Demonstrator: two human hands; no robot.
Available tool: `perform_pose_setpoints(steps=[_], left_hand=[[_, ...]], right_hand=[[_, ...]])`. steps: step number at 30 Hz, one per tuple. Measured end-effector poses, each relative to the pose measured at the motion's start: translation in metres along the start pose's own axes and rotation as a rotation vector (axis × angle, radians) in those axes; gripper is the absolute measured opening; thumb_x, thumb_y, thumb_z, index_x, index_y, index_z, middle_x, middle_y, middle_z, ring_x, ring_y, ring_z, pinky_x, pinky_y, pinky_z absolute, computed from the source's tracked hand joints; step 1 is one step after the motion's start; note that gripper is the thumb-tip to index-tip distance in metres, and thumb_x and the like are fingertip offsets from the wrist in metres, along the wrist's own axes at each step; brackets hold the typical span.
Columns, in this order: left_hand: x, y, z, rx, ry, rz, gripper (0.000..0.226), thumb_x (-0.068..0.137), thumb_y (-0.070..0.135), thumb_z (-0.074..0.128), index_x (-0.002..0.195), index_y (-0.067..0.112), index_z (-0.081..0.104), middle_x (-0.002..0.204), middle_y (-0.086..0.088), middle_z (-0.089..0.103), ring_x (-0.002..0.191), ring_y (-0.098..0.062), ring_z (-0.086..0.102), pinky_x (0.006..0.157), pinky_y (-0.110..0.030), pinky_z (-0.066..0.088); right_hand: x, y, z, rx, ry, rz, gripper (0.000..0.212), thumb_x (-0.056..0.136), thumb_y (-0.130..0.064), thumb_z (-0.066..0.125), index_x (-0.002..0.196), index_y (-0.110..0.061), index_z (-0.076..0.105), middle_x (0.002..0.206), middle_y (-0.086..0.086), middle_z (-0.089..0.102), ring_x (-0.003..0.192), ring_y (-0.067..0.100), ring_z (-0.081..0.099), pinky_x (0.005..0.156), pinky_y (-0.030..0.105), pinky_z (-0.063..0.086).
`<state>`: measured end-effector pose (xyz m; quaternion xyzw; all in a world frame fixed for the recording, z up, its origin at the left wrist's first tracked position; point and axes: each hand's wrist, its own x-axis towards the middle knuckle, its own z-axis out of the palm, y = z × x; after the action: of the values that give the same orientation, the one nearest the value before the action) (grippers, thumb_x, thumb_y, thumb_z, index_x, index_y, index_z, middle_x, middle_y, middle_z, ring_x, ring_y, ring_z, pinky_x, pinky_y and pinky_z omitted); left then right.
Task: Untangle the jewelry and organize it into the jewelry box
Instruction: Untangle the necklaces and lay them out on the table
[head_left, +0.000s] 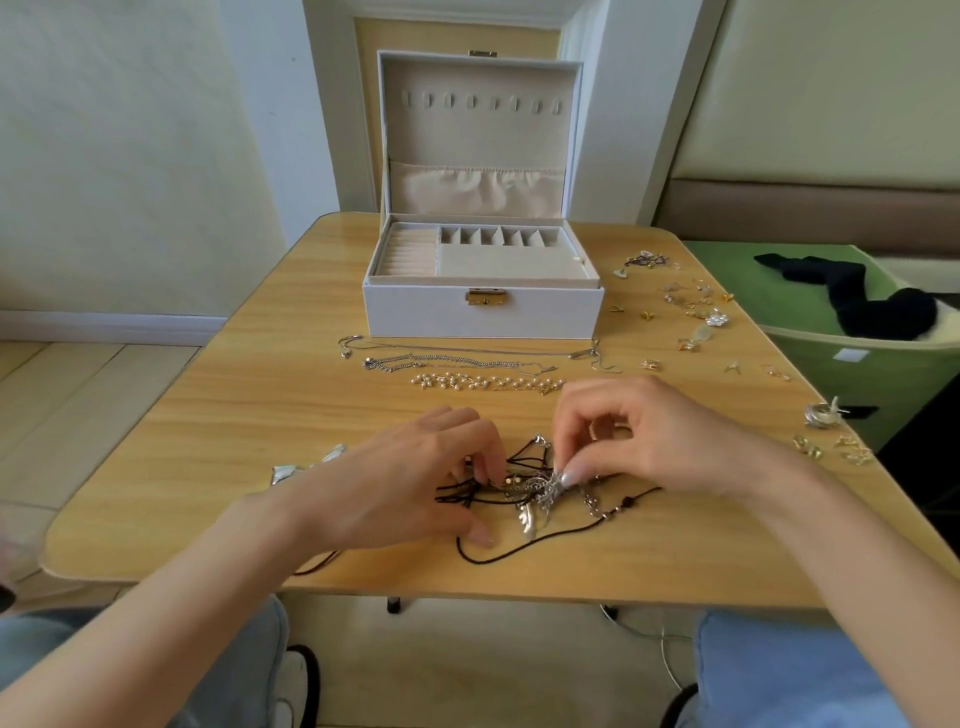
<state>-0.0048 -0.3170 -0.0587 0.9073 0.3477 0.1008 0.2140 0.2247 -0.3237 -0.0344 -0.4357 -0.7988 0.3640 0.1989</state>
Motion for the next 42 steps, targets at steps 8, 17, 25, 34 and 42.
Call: perform_pose_setpoints(steps=[8, 17, 25, 34, 42], left_hand=[[-0.001, 0.004, -0.003, 0.002, -0.024, -0.051, 0.044, 0.073, 0.052, 0.070, 0.105, 0.035, 0.044, 0.102, 0.028, 0.040, 0.099, 0.008, 0.038, 0.080, -0.012, 0.037], [0.007, 0.011, 0.002, -0.182, 0.214, -0.006, 0.047, 0.069, 0.067, 0.058, 0.101, 0.036, 0.046, 0.092, 0.015, 0.058, 0.084, -0.004, 0.053, 0.069, -0.016, 0.044], [0.017, 0.025, -0.005, -0.515, 0.445, 0.010, 0.019, 0.086, 0.039, 0.058, 0.089, 0.027, 0.072, 0.079, 0.006, 0.066, 0.074, -0.010, 0.061, 0.064, -0.023, 0.047], [0.013, 0.032, -0.020, -1.062, 0.533, 0.007, 0.019, 0.084, 0.018, 0.057, 0.091, 0.007, 0.070, 0.073, -0.005, 0.068, 0.065, -0.014, 0.065, 0.057, -0.020, 0.052], [0.011, 0.029, -0.030, -1.236, 0.598, 0.008, 0.024, 0.085, 0.017, 0.053, 0.096, 0.010, 0.073, 0.076, -0.004, 0.071, 0.067, -0.012, 0.068, 0.059, -0.018, 0.054]], right_hand=[[0.003, -0.012, -0.008, 0.544, 0.237, -0.147, 0.008, 0.078, -0.011, 0.057, 0.080, -0.006, 0.051, 0.068, 0.009, 0.066, 0.059, 0.023, 0.059, 0.049, 0.026, 0.047], [0.008, -0.030, -0.013, 0.859, 0.216, -0.292, 0.007, 0.087, -0.017, 0.043, 0.083, -0.011, 0.043, 0.072, 0.005, 0.068, 0.065, 0.024, 0.067, 0.058, 0.027, 0.052], [0.015, -0.032, -0.015, 0.920, 0.288, -0.296, 0.007, 0.087, -0.015, 0.045, 0.083, -0.011, 0.050, 0.075, 0.006, 0.066, 0.066, 0.021, 0.063, 0.058, 0.025, 0.050], [0.021, -0.022, -0.008, 0.593, 0.254, -0.133, 0.030, 0.077, -0.024, 0.067, 0.103, -0.010, 0.061, 0.094, 0.005, 0.067, 0.085, 0.016, 0.063, 0.071, 0.030, 0.051], [0.024, -0.028, 0.005, 0.565, 0.082, -0.088, 0.032, 0.067, -0.005, 0.072, 0.098, -0.009, 0.062, 0.077, 0.006, 0.068, 0.071, 0.021, 0.066, 0.065, 0.027, 0.055]])
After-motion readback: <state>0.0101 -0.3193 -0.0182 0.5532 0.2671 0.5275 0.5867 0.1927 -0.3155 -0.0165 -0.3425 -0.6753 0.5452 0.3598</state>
